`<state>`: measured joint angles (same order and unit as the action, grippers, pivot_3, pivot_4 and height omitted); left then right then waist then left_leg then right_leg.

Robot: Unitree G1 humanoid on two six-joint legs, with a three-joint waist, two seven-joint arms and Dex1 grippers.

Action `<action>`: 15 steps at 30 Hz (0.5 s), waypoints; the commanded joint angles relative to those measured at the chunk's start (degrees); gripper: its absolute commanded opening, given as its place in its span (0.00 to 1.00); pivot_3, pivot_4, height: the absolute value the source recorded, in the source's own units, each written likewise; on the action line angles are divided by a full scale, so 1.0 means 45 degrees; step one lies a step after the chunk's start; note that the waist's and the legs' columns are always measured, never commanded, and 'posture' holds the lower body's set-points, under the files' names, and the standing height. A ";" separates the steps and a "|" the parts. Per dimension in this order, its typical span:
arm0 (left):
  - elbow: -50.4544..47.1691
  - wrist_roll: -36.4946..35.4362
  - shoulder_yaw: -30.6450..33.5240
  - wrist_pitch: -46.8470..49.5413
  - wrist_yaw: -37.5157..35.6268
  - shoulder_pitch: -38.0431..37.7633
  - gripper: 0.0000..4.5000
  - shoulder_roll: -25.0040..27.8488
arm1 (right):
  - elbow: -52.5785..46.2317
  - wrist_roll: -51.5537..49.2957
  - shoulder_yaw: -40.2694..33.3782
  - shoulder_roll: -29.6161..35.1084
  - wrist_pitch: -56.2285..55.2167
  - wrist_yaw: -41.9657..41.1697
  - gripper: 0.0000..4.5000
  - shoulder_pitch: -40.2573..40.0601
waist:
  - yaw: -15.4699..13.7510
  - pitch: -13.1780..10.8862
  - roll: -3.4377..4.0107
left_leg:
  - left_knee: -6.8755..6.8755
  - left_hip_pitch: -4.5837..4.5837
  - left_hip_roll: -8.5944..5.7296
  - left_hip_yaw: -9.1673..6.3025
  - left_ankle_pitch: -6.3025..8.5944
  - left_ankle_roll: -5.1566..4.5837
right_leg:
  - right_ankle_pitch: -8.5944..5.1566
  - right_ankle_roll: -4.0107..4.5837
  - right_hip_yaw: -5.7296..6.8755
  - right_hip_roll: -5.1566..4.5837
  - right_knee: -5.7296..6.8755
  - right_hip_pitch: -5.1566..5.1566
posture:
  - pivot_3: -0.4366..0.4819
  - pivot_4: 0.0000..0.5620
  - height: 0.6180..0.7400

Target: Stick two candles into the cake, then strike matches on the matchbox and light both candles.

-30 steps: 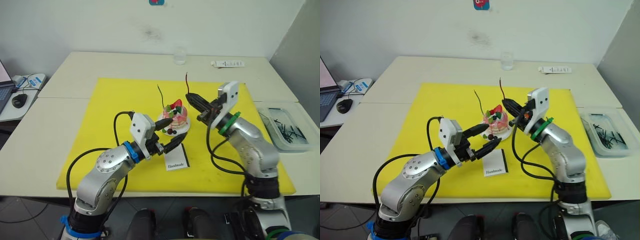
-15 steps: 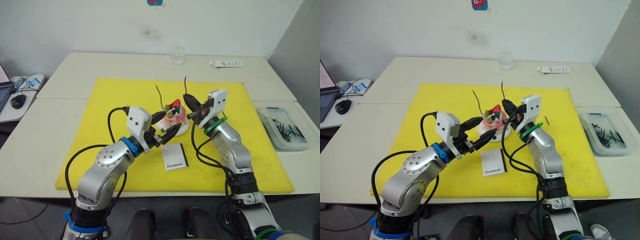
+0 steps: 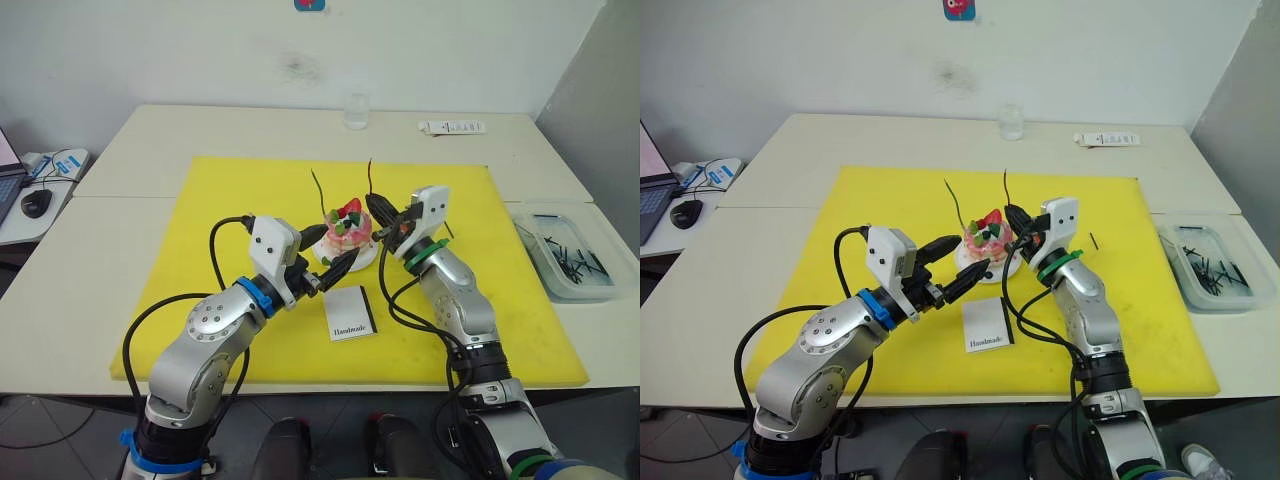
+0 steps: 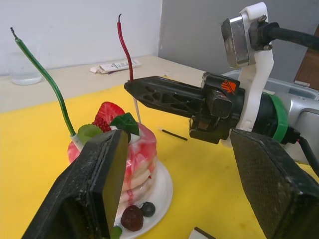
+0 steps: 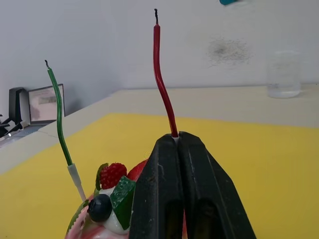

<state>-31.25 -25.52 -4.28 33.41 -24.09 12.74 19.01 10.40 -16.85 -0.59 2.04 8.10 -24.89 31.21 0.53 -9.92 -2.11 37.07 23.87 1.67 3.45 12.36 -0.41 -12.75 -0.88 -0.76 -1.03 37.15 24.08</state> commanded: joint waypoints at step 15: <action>-0.0564 -0.0150 0.0244 0.0150 0.0180 0.0312 0.81 0.0076 | -0.0059 0.0093 0.0114 -0.0087 -0.0377 0.0001 0.00 0.0149 | 0.0001 0.0000 0.0000 | -0.0002 0.0000 0.0001 -0.0001 0.0000 0.0000 | -0.0001 0.0000 0.0001 -0.0005 -0.0002 0.0001 | 0.48 0.27 1.00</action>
<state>-31.47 -25.69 -4.23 34.58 -23.18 13.10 19.04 10.82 -16.67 0.07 1.64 7.92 -24.88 31.20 0.53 -9.92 -2.11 37.06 23.87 1.68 3.45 12.37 -0.41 -12.76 -0.88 -0.76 -1.05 37.14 24.09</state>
